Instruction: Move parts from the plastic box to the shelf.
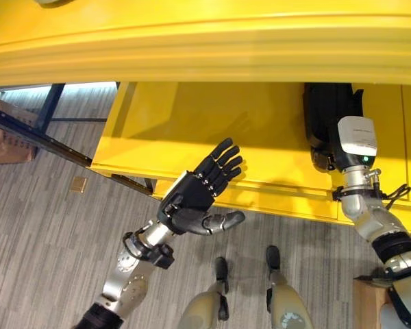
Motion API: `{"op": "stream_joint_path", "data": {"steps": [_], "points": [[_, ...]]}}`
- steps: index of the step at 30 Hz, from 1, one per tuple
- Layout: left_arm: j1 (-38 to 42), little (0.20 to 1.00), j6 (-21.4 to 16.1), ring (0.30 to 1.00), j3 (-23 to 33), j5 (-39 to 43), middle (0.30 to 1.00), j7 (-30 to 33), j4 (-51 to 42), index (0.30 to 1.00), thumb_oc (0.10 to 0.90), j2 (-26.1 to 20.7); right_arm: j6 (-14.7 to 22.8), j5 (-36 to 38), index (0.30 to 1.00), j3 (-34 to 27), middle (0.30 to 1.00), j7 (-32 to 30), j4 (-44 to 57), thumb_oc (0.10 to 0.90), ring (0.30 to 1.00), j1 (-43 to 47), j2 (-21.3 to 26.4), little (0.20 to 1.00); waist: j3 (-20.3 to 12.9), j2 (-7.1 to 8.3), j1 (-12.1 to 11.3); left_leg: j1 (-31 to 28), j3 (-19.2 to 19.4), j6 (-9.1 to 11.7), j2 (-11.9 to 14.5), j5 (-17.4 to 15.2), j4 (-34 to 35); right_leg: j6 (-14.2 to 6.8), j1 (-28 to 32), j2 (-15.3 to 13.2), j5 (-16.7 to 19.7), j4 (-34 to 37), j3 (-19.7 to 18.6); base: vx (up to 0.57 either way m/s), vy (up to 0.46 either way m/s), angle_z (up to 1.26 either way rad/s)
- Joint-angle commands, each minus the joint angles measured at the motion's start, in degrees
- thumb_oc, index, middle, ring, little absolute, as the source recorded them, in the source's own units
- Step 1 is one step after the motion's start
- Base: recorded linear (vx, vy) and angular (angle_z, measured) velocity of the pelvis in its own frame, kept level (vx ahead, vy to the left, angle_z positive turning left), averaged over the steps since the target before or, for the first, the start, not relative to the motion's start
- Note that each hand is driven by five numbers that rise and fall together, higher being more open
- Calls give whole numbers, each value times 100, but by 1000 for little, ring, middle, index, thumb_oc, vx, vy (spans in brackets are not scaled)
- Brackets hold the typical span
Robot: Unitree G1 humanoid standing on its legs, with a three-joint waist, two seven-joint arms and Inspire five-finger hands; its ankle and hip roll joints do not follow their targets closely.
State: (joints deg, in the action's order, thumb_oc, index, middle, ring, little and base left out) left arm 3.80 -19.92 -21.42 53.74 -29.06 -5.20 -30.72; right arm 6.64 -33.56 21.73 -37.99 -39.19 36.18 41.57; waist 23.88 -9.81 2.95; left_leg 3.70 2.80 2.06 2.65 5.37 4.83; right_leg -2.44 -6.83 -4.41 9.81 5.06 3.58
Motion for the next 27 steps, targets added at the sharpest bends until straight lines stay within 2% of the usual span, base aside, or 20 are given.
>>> {"op": "stream_joint_path", "data": {"steps": [1,8,9,10,11,12,21,27], "points": [[206,1000,-415,1000,-96,167,1000,-73,-870,1000,900,-119,-822,57,300,-170,300,-197,-1076,400,300,882,637,300,-230,215,-185,-255,341,-30,-43,-851,-604,-137,131,-154,-982,-589,21,0,0,0],[204,1000,-382,1000,-113,145,1000,-28,-876,1000,900,-143,-716,165,311,-200,311,-77,-1076,408,311,933,661,311,-236,230,-191,-272,337,-30,-44,-863,-617,-145,152,-157,-985,-600,18,0,0,0],[189,1000,-376,1000,-110,146,1000,-32,-881,1000,900,-140,-690,169,421,-213,421,-53,-1062,486,421,902,645,421,-241,232,-193,-276,336,-31,-45,-867,-621,-145,159,-160,-989,-602,22,0,0,0],[186,1000,-380,1000,-113,140,1000,-34,-879,1000,900,-137,-680,173,481,-214,481,-46,-1057,529,481,890,634,481,-241,232,-194,-278,334,-33,-46,-868,-620,-144,161,-161,-991,-602,24,0,0,0],[171,1000,-387,1000,-113,132,1000,-53,-873,1000,900,-126,-593,181,893,-204,893,23,-1021,824,893,825,568,893,-247,229,-200,-291,329,-36,-44,-867,-617,-142,173,-164,-993,-605,34,0,0,0],[165,1000,-386,1000,-108,127,1000,-43,-869,1000,900,-118,-545,154,1000,-187,1000,55,-988,900,1000,793,535,1000,-252,228,-199,-300,328,-35,-44,-865,-613,-141,180,-165,-995,-608,36,0,0,0],[153,1000,-293,1000,-61,124,1000,-241,-805,1000,900,-68,-171,98,1000,61,1000,645,-630,900,1000,647,357,1000,-284,265,-183,-343,342,-32,-23,-855,-609,-140,216,-172,-993,-619,25,0,0,0],[71,1000,-239,1000,53,104,1000,-278,-819,1000,900,-46,-225,76,1000,58,1000,960,-12,900,1000,286,228,1000,-334,333,-131,-394,355,-41,0,-865,-617,-149,260,-162,-990,-628,-27,5,0,0]]}}
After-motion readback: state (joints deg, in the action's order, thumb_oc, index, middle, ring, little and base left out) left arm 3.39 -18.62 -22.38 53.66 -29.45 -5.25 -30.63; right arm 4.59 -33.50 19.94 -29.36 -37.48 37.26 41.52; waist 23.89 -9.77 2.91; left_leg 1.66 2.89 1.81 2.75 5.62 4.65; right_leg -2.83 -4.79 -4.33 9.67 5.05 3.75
